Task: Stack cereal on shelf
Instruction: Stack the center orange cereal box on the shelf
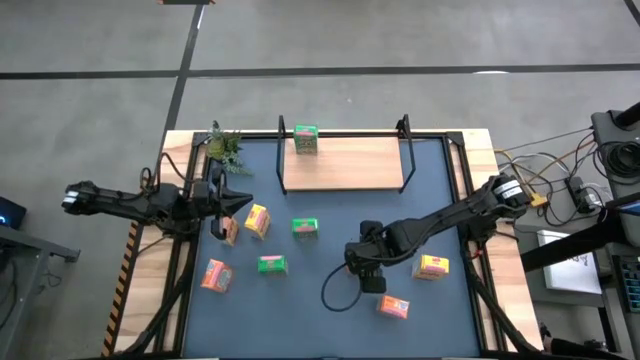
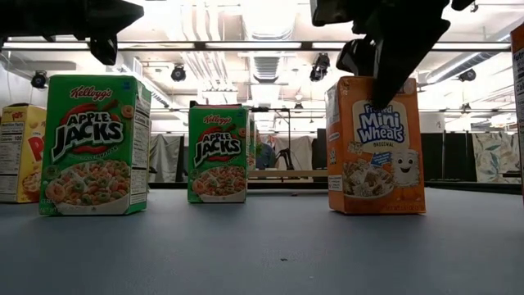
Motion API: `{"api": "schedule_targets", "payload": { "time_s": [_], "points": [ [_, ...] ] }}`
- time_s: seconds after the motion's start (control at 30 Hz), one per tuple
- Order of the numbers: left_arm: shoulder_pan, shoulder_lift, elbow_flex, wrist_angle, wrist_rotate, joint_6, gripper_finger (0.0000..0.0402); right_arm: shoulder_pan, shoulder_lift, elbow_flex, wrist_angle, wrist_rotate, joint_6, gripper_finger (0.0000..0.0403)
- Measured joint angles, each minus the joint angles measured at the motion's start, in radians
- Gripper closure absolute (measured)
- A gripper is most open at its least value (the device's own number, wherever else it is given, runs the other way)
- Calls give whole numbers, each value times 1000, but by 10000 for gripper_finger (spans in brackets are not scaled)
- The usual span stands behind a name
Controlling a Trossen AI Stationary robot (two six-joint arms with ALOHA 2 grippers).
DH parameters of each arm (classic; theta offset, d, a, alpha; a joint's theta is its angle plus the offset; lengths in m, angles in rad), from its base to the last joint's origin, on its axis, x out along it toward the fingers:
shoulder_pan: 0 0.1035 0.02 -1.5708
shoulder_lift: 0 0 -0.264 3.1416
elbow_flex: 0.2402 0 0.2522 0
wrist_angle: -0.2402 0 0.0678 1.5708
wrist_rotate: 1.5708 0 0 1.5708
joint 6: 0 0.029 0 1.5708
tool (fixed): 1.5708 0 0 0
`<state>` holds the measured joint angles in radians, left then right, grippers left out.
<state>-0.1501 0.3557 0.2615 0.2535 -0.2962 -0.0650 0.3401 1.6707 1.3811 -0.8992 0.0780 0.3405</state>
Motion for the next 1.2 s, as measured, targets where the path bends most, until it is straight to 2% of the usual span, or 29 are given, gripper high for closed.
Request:
{"api": "schedule_targets", "payload": {
  "time_s": [0.23,0.47,0.93,1.2],
  "points": [
    [0,0,0,26,0,0,402,-18,0,29,-2,-9,-12,239],
    [0,0,0,27,0,0,402,-103,0,159,-52,-8,-57,254],
    [0,0,0,40,0,0,402,-439,0,506,-241,13,-190,254],
    [0,0,0,43,0,0,402,-654,15,582,-236,61,-230,255]
  ]
}}
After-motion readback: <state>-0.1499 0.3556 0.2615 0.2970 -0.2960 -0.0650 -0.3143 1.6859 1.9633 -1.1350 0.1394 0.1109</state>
